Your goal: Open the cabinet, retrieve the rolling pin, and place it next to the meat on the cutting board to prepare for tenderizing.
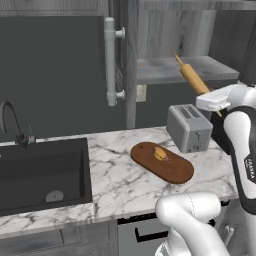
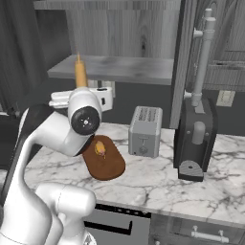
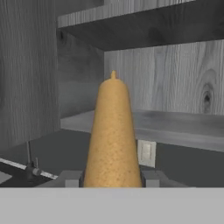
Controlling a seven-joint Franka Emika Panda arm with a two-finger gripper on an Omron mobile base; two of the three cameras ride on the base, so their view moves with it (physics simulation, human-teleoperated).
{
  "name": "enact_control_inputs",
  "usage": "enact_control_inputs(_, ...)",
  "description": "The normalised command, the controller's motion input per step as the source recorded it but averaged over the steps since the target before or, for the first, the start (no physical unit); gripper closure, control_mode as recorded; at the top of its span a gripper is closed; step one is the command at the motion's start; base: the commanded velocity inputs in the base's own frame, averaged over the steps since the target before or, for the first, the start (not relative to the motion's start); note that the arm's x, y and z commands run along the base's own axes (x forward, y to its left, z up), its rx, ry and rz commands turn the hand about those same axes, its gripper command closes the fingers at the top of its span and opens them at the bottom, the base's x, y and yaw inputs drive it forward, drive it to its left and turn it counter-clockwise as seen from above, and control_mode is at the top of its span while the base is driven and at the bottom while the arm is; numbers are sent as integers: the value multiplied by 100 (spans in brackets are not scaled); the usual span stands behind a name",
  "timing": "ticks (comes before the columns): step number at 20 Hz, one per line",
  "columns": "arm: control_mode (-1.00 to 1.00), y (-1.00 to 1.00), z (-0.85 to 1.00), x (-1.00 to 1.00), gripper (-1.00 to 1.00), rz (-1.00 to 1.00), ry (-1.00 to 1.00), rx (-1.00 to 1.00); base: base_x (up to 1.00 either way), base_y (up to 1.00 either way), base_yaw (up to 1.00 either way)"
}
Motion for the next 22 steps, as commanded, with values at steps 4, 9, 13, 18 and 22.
enact_control_inputs(4,-100,-9,-25,-50,100,-2,4,0,0,0,0)
enact_control_inputs(9,-100,-9,-25,-45,100,0,7,0,0,0,0)
enact_control_inputs(13,-100,-12,-25,-37,100,0,8,0,0,0,0)
enact_control_inputs(18,-100,-12,-27,-29,100,0,11,0,0,0,0)
enact_control_inputs(22,-100,-1,-25,-5,100,2,15,0,0,0,0)
